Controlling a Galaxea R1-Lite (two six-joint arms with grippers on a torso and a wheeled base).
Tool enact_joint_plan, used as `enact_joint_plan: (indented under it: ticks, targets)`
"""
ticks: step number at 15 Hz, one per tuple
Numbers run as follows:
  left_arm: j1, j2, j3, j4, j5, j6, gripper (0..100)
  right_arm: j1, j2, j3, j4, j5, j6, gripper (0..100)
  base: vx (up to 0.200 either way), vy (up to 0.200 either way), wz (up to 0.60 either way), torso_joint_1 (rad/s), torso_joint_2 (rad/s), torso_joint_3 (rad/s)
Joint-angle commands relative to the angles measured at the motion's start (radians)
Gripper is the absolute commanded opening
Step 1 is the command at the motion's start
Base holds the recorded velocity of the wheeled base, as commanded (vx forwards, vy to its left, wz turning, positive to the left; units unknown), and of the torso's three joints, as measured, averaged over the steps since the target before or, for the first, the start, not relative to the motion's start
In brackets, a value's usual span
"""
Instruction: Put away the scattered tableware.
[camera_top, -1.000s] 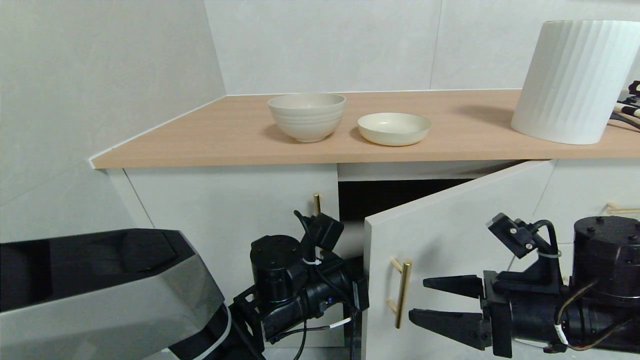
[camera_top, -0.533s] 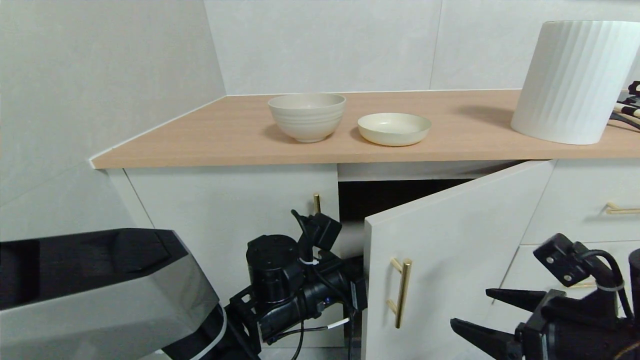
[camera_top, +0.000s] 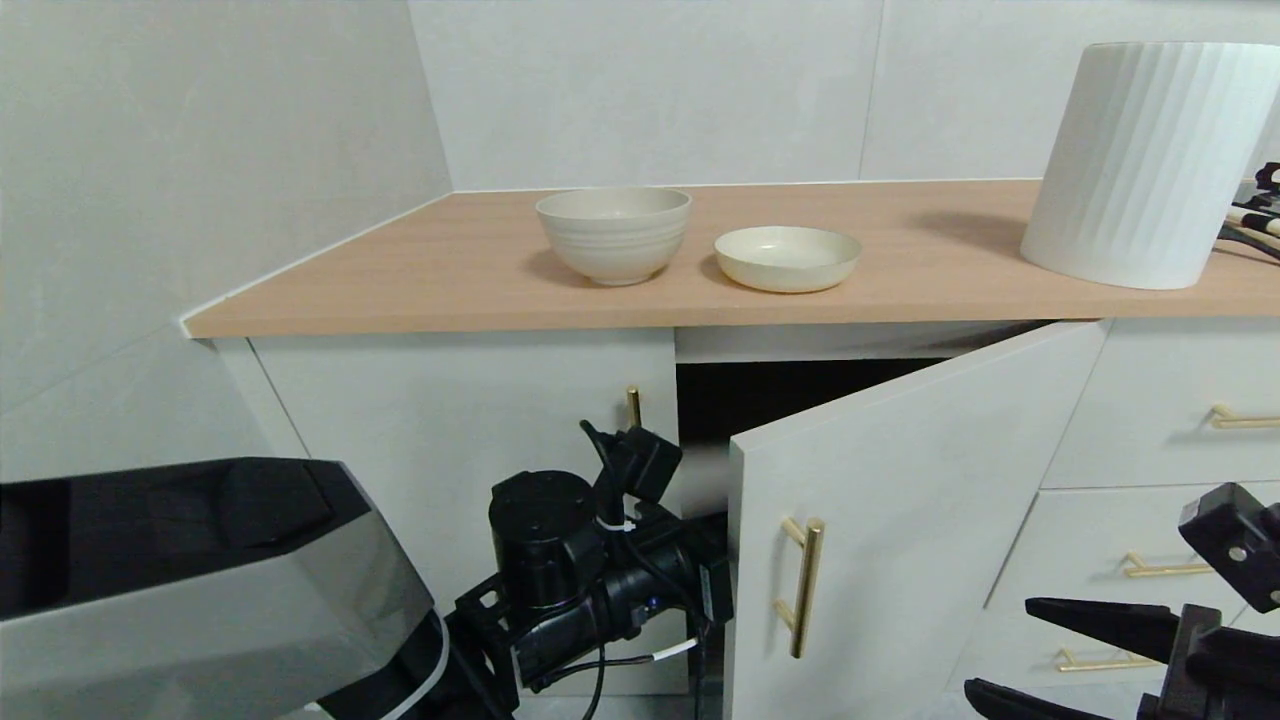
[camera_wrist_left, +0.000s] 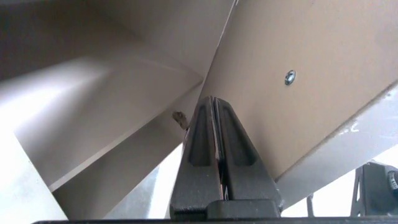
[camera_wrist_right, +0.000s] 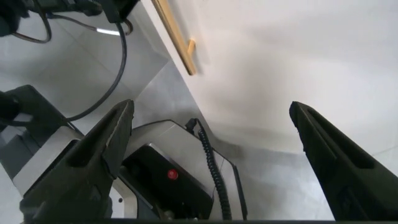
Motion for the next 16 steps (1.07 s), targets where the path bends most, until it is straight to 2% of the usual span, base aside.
enact_joint_plan:
  ticks: [1, 3, 12, 16]
  targets:
    - [-0.002, -0.001, 0.001, 0.001, 0.000, 0.000, 0, 0.001, -0.005, 0.000, -0.001, 0.000, 0.000, 100, -0.200, 0.000, 0.00, 0.007, 0.01, -0.002]
    - [-0.003, -0.001, -0.001, 0.001, 0.000, 0.000, 0, 0.001, -0.007, 0.000, -0.001, 0.000, -0.001, 100, -0.200, 0.000, 0.00, 0.010, 0.00, 0.000]
    - [-0.005, 0.020, -0.027, 0.002, -0.003, 0.001, 0, 0.004, -0.018, 0.003, 0.001, 0.002, 0.000, 100, 0.000, 0.000, 0.00, 0.000, 0.00, 0.000]
    - [-0.015, 0.019, -0.077, 0.039, -0.005, 0.001, 0, 0.004, -0.016, 0.005, 0.001, 0.003, 0.000, 100, -0.200, 0.000, 0.00, 0.006, 0.00, 0.004]
